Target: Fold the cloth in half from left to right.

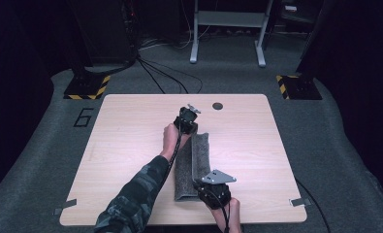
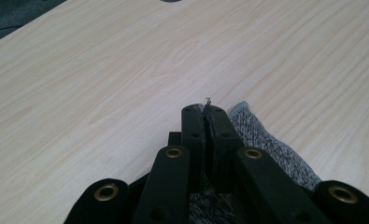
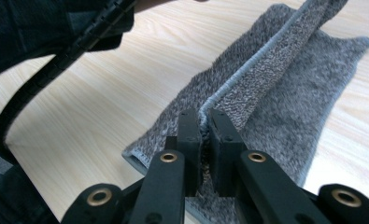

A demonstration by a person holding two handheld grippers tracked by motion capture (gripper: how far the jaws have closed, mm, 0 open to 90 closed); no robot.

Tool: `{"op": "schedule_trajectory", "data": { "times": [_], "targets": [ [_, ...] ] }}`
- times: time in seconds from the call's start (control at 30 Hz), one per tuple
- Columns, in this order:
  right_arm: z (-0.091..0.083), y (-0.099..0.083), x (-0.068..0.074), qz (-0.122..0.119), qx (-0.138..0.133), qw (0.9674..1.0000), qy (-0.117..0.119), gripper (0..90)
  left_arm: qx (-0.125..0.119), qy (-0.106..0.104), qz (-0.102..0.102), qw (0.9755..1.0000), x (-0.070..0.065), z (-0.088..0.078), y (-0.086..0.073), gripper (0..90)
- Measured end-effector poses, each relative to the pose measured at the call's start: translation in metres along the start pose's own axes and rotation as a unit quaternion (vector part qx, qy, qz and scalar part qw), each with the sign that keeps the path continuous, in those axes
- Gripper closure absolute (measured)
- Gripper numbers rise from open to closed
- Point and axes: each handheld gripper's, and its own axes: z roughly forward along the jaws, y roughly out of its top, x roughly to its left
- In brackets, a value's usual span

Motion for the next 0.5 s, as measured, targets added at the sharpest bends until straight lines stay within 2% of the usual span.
{"op": "schedule_trajectory", "data": {
  "times": [0.1, 0.4, 0.5],
  "targets": [
    [-0.001, -0.004, -0.003, 0.006, 0.003, 1.0, -0.004, 84.1, -0.007, -0.002, 0.0, 1.0, -0.003, 0.002, 0.001, 86.6],
    [-0.001, -0.015, -0.008, 0.012, 0.021, 0.9996, -0.012, 83.0, 0.008, -0.009, 0.006, 0.9999, -0.013, 0.012, 0.001, 86.1],
    [-0.001, -0.018, -0.009, 0.017, 0.024, 0.9995, -0.014, 82.2, 0.006, -0.012, 0.004, 0.9999, -0.015, 0.015, 0.002, 85.4]
  ]
}}
